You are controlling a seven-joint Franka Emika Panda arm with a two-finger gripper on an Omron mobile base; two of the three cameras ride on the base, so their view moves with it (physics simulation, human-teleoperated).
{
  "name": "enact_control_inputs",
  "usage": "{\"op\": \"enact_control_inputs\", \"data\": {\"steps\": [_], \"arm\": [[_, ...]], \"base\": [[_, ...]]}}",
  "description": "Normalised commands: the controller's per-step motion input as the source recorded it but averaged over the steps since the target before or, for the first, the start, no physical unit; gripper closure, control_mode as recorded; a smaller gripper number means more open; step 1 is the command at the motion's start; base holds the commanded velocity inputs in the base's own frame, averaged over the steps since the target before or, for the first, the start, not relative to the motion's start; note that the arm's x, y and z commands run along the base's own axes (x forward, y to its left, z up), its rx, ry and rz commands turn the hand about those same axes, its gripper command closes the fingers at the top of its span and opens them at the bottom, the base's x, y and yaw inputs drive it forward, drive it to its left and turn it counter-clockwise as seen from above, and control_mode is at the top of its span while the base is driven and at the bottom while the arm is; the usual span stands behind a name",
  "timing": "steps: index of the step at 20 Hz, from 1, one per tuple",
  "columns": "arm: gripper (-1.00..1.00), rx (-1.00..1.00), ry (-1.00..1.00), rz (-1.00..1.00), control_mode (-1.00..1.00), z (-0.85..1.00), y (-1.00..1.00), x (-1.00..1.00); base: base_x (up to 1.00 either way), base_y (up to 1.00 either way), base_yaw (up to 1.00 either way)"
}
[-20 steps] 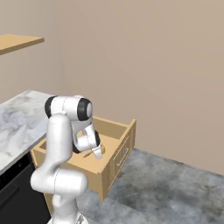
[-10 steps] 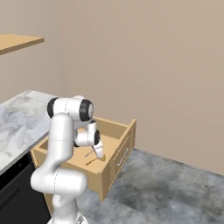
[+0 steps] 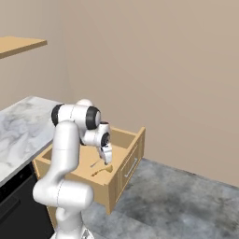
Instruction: Organize the utensils by type. Pick up the wooden spoons from the counter and place them in the open cabinet. Then pick up the metallic utensils from the counter and place them in the open drawer.
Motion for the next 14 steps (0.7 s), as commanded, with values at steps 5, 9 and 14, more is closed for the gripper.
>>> {"op": "enact_control_inputs", "data": {"steps": [5, 9, 14], "arm": [[-1.00, 0.06, 0.01, 0.01, -1.00, 0.42, 0.00, -0.09], [-1.00, 0.00, 0.00, 0.08, -1.00, 0.57, 0.02, -0.14], [-1.00, 0.00, -0.17, 0.15, -1.00, 0.68, 0.03, -0.30]], "base": [[0.00, 0.00, 0.00], [0.00, 0.00, 0.00], [0.00, 0.00, 0.00]]}}
